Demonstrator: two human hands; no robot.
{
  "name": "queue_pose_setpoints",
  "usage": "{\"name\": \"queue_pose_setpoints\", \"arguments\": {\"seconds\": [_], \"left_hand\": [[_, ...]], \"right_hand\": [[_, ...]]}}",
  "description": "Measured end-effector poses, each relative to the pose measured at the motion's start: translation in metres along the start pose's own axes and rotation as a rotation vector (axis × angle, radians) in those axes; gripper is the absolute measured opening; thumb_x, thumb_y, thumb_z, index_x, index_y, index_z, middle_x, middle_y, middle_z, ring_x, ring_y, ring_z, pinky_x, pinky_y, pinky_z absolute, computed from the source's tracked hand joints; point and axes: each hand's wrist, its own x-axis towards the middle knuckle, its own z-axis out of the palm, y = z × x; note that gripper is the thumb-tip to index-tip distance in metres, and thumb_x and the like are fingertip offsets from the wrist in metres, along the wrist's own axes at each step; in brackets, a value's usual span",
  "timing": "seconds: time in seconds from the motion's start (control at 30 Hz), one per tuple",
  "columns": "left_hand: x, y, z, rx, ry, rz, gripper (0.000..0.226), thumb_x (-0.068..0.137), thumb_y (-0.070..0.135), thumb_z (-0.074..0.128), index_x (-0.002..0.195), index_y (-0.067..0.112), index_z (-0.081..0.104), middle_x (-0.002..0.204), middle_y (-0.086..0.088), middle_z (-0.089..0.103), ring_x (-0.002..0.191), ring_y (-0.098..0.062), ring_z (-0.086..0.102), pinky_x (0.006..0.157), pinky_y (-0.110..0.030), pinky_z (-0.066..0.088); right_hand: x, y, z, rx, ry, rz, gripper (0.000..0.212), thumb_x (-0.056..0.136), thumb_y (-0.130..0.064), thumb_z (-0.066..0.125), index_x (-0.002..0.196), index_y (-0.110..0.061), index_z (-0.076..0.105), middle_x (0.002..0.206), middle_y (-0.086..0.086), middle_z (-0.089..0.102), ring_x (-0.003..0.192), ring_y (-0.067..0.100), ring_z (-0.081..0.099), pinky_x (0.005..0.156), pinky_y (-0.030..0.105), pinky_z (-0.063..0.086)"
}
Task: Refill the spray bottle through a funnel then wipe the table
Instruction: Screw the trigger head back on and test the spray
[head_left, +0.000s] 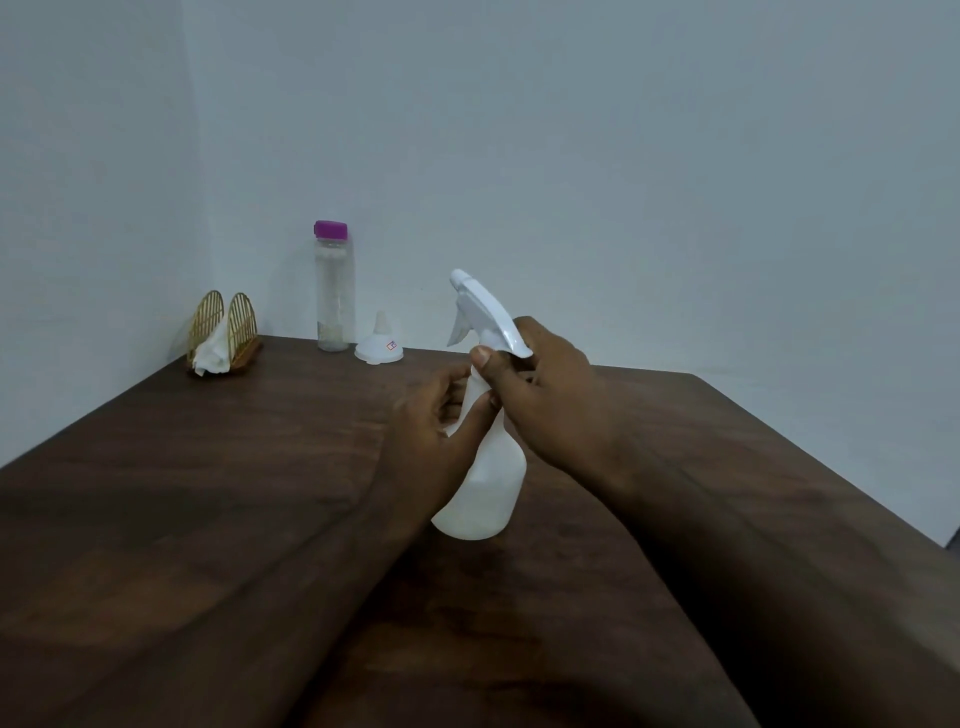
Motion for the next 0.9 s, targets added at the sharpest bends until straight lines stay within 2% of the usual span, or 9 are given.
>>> {"name": "queue_pose_setpoints", "arguments": {"seconds": [0.17, 0.3, 0.4, 0.57, 0.6, 0.67, 0.77, 0.83, 0.9], "left_hand": [[-0.001, -0.002, 0.001, -0.011, 0.021, 0.005, 0.030, 0.086, 0.034, 0.063, 0.115, 0.033, 0.054, 0.095, 0.029, 0.057, 0.091, 0.016, 0.058, 0.077, -0.005, 0.047], [-0.002, -0.008, 0.002, -0.018, 0.009, -0.006, 0.037, 0.086, 0.034, 0.065, 0.121, 0.027, 0.057, 0.102, 0.021, 0.062, 0.094, 0.009, 0.061, 0.082, -0.012, 0.050], [-0.002, -0.009, 0.000, -0.044, 0.002, -0.032, 0.039, 0.086, 0.029, 0.069, 0.123, 0.027, 0.055, 0.107, 0.017, 0.062, 0.099, 0.003, 0.063, 0.085, -0.017, 0.051], [-0.002, -0.006, 0.002, -0.043, 0.009, -0.071, 0.046, 0.082, 0.032, 0.070, 0.123, 0.019, 0.054, 0.111, 0.018, 0.058, 0.091, 0.014, 0.059, 0.079, -0.008, 0.049], [-0.002, -0.005, 0.002, -0.047, 0.018, -0.083, 0.050, 0.080, 0.037, 0.071, 0.124, 0.020, 0.052, 0.113, 0.017, 0.058, 0.092, 0.012, 0.060, 0.078, -0.010, 0.050], [-0.002, -0.004, 0.001, -0.067, 0.023, -0.112, 0.064, 0.075, 0.049, 0.072, 0.127, 0.022, 0.046, 0.116, 0.008, 0.064, 0.094, -0.001, 0.066, 0.078, -0.023, 0.056], [-0.004, -0.001, 0.000, -0.103, 0.021, -0.144, 0.066, 0.073, 0.045, 0.075, 0.124, 0.029, 0.036, 0.095, -0.002, 0.072, 0.082, -0.009, 0.070, 0.074, -0.039, 0.059], [-0.004, -0.002, 0.000, -0.089, 0.054, -0.137, 0.076, 0.072, 0.042, 0.079, 0.128, 0.032, 0.029, 0.088, -0.002, 0.071, 0.079, -0.010, 0.070, 0.074, -0.040, 0.059], [-0.004, -0.002, 0.000, -0.096, 0.062, -0.133, 0.089, 0.071, 0.040, 0.080, 0.138, 0.033, 0.022, 0.088, 0.004, 0.070, 0.080, -0.011, 0.070, 0.073, -0.037, 0.059]], "right_hand": [[0.001, 0.004, 0.007, -0.011, 0.018, -0.005, 0.021, 0.097, -0.034, 0.057, 0.098, -0.013, 0.060, 0.080, -0.002, 0.065, 0.076, 0.012, 0.063, 0.065, 0.029, 0.049], [0.007, 0.007, 0.009, 0.014, -0.008, 0.011, 0.023, 0.096, -0.035, 0.059, 0.096, -0.012, 0.062, 0.080, -0.002, 0.066, 0.076, 0.012, 0.063, 0.065, 0.027, 0.049], [0.006, 0.011, 0.009, 0.018, 0.004, 0.001, 0.024, 0.095, -0.036, 0.060, 0.089, -0.012, 0.060, 0.073, -0.003, 0.061, 0.067, 0.010, 0.059, 0.057, 0.019, 0.043], [0.010, 0.012, 0.007, 0.069, -0.055, -0.006, 0.029, 0.094, -0.036, 0.062, 0.093, -0.007, 0.065, 0.080, 0.009, 0.069, 0.076, 0.022, 0.066, 0.070, 0.039, 0.052], [0.011, 0.012, 0.006, 0.091, -0.077, -0.012, 0.028, 0.094, -0.035, 0.062, 0.093, -0.007, 0.065, 0.079, 0.010, 0.069, 0.075, 0.022, 0.067, 0.070, 0.042, 0.053], [0.012, 0.015, 0.000, 0.160, -0.135, -0.005, 0.028, 0.095, -0.032, 0.061, 0.092, -0.005, 0.064, 0.081, 0.016, 0.068, 0.078, 0.029, 0.067, 0.074, 0.047, 0.054], [0.015, 0.021, -0.010, 0.292, -0.273, 0.040, 0.029, 0.096, -0.031, 0.059, 0.102, -0.004, 0.068, 0.098, 0.019, 0.071, 0.096, 0.035, 0.069, 0.088, 0.057, 0.053], [0.018, 0.022, -0.015, 0.388, -0.345, 0.091, 0.024, 0.098, -0.023, 0.058, 0.110, -0.004, 0.068, 0.108, 0.018, 0.071, 0.106, 0.032, 0.068, 0.096, 0.054, 0.052], [0.021, 0.021, -0.019, 0.456, -0.399, 0.138, 0.025, 0.099, -0.016, 0.057, 0.117, -0.003, 0.066, 0.114, 0.016, 0.071, 0.111, 0.029, 0.067, 0.096, 0.047, 0.054]]}}
